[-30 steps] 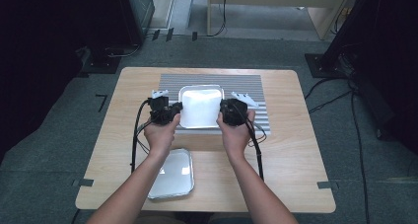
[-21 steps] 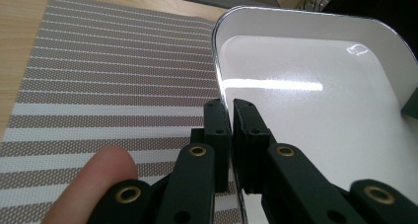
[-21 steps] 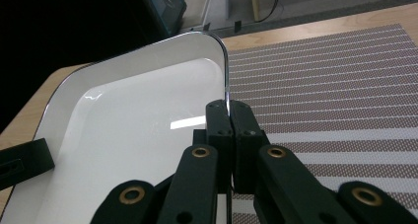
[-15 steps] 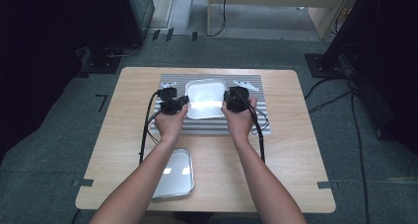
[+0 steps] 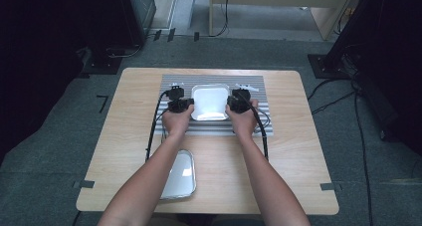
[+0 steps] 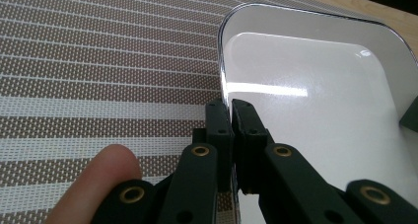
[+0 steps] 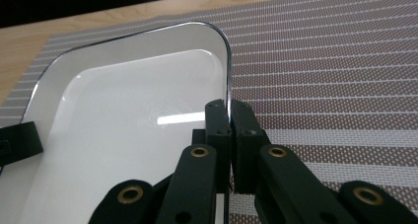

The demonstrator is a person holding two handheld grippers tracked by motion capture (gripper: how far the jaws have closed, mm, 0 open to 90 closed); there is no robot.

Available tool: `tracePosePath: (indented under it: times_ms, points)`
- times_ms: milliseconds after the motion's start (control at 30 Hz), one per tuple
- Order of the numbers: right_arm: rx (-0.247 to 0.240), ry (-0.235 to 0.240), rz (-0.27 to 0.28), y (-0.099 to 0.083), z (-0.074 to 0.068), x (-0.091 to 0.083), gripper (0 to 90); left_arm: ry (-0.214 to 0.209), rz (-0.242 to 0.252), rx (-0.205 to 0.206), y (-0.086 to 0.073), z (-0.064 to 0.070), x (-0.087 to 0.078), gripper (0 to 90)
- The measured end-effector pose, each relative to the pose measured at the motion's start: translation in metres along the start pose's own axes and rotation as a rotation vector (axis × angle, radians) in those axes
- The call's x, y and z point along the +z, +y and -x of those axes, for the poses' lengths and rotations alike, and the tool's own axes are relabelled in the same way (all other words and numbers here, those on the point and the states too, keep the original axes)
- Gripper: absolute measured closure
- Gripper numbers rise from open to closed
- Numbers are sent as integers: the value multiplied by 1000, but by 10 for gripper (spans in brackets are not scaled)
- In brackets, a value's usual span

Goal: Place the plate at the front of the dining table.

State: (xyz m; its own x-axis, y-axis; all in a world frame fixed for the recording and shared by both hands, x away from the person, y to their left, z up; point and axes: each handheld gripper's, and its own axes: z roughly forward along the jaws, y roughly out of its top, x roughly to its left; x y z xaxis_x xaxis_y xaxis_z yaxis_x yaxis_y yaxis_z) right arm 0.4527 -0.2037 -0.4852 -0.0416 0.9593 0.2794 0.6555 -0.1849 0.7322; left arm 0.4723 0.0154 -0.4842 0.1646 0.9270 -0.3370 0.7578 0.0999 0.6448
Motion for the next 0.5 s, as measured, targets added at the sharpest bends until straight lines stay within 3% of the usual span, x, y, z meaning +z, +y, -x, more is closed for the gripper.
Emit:
tracePosePath:
  times_ms: [267,500]
  points:
    - [-6,14,-48,-8,9,17,880,12,-3,0,-5,-2,13,886]
    - [-9,15,-58,-8,14,20,870,15,-11,1,-3,-1,18,884]
